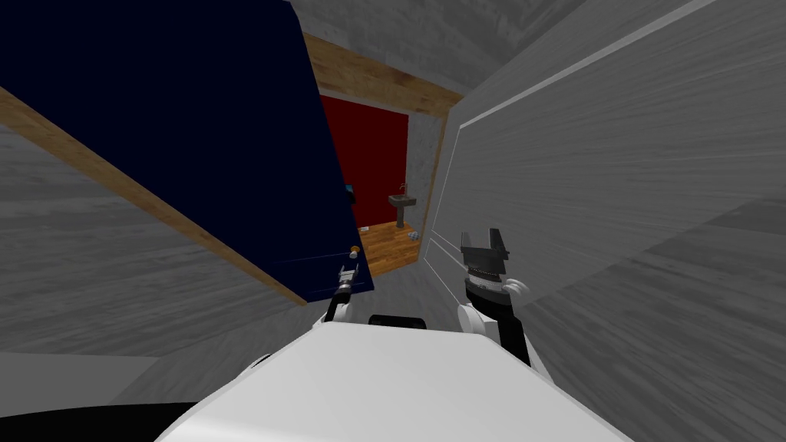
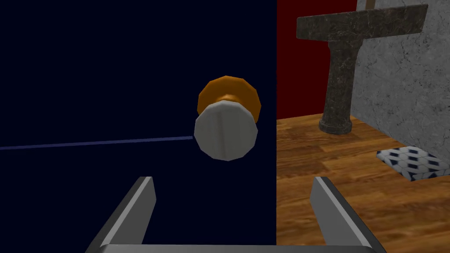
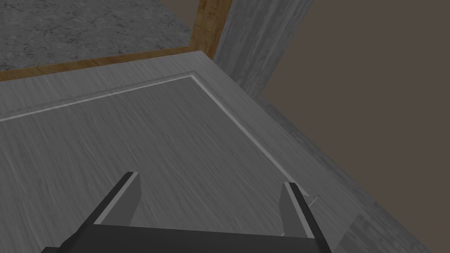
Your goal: Pull the door open
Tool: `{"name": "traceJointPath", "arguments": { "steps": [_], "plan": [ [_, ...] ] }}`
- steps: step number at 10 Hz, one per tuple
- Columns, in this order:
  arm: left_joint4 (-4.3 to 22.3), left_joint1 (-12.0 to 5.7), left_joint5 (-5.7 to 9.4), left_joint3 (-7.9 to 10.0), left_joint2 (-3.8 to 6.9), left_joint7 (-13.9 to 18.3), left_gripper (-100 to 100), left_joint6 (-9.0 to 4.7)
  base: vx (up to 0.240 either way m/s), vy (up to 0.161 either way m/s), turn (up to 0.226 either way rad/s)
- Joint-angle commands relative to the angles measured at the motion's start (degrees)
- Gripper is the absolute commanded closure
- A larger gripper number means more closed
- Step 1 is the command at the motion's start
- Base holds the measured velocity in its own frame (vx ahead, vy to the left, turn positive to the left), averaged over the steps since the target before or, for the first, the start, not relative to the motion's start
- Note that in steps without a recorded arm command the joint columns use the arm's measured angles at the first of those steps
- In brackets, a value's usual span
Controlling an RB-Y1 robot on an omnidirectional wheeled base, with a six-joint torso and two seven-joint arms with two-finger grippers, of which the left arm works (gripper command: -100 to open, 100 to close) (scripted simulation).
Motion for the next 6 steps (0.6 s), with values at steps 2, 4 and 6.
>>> {"name": "traceJointPath", "arguments": {
  "steps": [2, 4, 6],
  "plan": [
    [-0.14, -0.20, 1.21, -0.47, -0.36, 2.89, -100, 0.17, -0.070, 0.016, -0.032],
    [0.68, 0.27, 1.36, 0.18, 0.95, 3.69, -100, -0.47, 0.044, -0.001, -0.074],
    [0.88, 0.40, 1.48, 0.33, 1.30, 4.07, -100, -0.64, 0.144, 0.004, -0.077]
  ]
}}
